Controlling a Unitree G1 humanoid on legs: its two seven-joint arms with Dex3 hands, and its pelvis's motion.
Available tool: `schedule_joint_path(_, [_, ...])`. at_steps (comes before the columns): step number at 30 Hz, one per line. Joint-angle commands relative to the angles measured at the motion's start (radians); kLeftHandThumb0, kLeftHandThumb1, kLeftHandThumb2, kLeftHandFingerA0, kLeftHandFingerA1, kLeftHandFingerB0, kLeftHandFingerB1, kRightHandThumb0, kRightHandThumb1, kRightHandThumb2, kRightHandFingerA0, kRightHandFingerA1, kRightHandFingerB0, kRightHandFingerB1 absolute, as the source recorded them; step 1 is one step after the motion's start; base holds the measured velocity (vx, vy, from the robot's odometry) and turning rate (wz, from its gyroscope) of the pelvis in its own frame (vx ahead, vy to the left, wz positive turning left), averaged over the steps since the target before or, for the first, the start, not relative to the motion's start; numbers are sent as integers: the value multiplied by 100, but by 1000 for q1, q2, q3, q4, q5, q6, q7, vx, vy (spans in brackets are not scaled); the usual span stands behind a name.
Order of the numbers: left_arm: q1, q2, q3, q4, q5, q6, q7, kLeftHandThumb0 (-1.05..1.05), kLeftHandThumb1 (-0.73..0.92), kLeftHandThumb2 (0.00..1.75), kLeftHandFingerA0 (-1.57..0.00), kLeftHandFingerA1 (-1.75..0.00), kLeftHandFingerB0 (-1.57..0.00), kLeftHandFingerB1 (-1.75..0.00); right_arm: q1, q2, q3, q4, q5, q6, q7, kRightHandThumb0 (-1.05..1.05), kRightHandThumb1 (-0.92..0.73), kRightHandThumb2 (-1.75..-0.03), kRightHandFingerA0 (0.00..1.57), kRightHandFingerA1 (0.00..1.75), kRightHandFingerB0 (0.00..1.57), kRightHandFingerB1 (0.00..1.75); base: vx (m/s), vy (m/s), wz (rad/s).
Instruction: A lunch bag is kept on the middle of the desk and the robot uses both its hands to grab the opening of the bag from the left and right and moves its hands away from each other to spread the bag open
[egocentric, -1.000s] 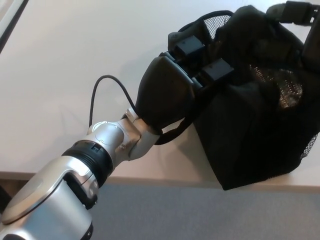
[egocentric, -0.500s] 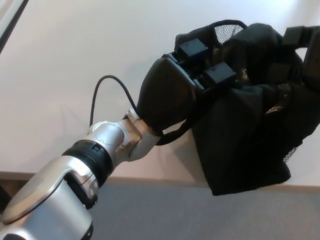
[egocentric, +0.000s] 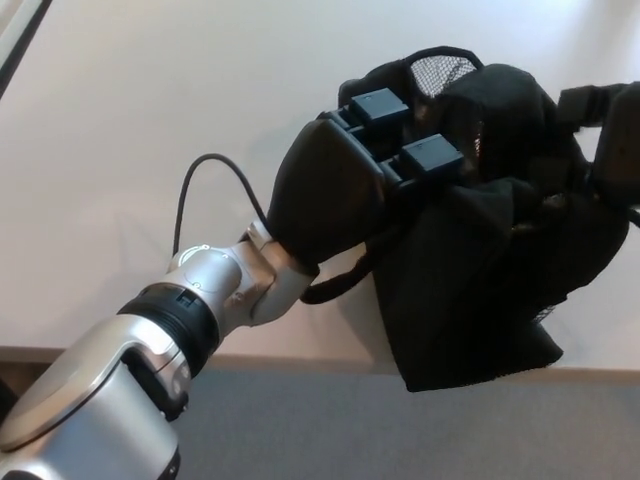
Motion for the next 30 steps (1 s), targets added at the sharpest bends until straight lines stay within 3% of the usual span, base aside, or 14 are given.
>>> schedule_joint_path(1, [70, 47, 18, -7, -23, -26, -12, -22, 66, 68, -78, -175, -70, -175, 107, -29, -121, -18, 116, -125, -62, -16, -55, -57, 89, 174, 77, 153, 0, 0, 0])
schedule_joint_path(4, [128, 86, 38, -39, -30, -22, 8, -22, 68, 67, -78, -172, -71, -165, 196, -54, -152, -34, 109, -114, -129, -19, -53, -60, 94, 163, 90, 135, 0, 0, 0])
schedule_joint_path(6, [150, 103, 45, -56, -24, -22, 22, -23, 72, 63, -84, -172, -69, -161, 233, -62, -164, -45, 97, -99, -172, -21, -53, -68, 104, 161, 80, 135, 0, 0, 0])
schedule_joint_path(7, [167, 113, 51, -67, -31, -31, 15, -19, 66, 75, -77, -172, -73, -160, 257, -70, -176, -52, 107, -104, -171, -15, -56, -57, 86, 172, 74, 159, 0, 0, 0])
schedule_joint_path(8, [194, 129, 59, -84, -33, -27, 20, -12, 56, 94, -79, -169, -75, -160, 297, -86, -191, -65, 116, -102, -196, -13, -57, -56, 83, 175, 73, 163, 0, 0, 0])
schedule_joint_path(10, [205, 138, 66, -99, -30, -23, 16, -12, 56, 94, -79, -169, -75, -160, 313, -92, -206, -75, 115, -99, -206, -13, -57, -56, 83, 175, 73, 163, 0, 0, 0])
schedule_joint_path(12, [228, 146, 72, -97, -30, -35, 36, -8, 54, 101, -84, -169, -71, -158, 354, -122, -230, -86, 134, -130, -199, -12, -55, -59, 86, 169, 78, 153, 0, 0, 0])
schedule_joint_path(13, [234, 156, 73, -97, -26, -34, 37, -4, 42, 127, -98, -171, -86, -157, 374, -127, -243, -91, 139, -126, -208, -22, -50, -60, 95, 163, 91, 127, 0, 0, 0])
schedule_joint_path(14, [254, 172, 76, -97, -25, -39, 49, -8, 53, 108, -88, -165, -77, -153, 402, -137, -254, -99, 147, -134, -225, -20, -55, -66, 97, 159, 78, 127, 0, 0, 0])
schedule_joint_path(15, [264, 181, 79, -96, -26, -42, 56, -10, 52, 112, -88, -161, -83, -146, 418, -140, -262, -104, 151, -128, -242, -21, -52, -60, 89, 158, 91, 103, 0, 0, 0])
schedule_joint_path(16, [275, 188, 83, -95, -27, -45, 62, -10, 52, 112, -88, -161, -83, -146, 435, -143, -274, -112, 152, -119, -259, -21, -52, -60, 89, 158, 91, 103, 0, 0, 0])
schedule_joint_path(17, [286, 191, 92, -95, -37, -47, 52, -10, 51, 114, -87, -162, -83, -147, 446, -148, -286, -117, 157, -127, -271, -16, -56, -57, 84, 166, 78, 136, 0, 0, 0])
schedule_joint_path(19, [312, 201, 110, -92, -56, -66, 44, -9, 51, 112, -88, -161, -88, -140, 484, -151, -323, -120, 194, -161, -263, -15, -63, -55, 79, 174, 69, 159, 0, 0, 0])
schedule_joint_path(30, [386, 212, 154, -54, -62, -108, 64, -4, 49, 105, -88, -159, -93, -127, 555, -126, -412, -70, 239, -168, -256, -16, -61, -56, 83, 171, 71, 156, 0, 0, 0])
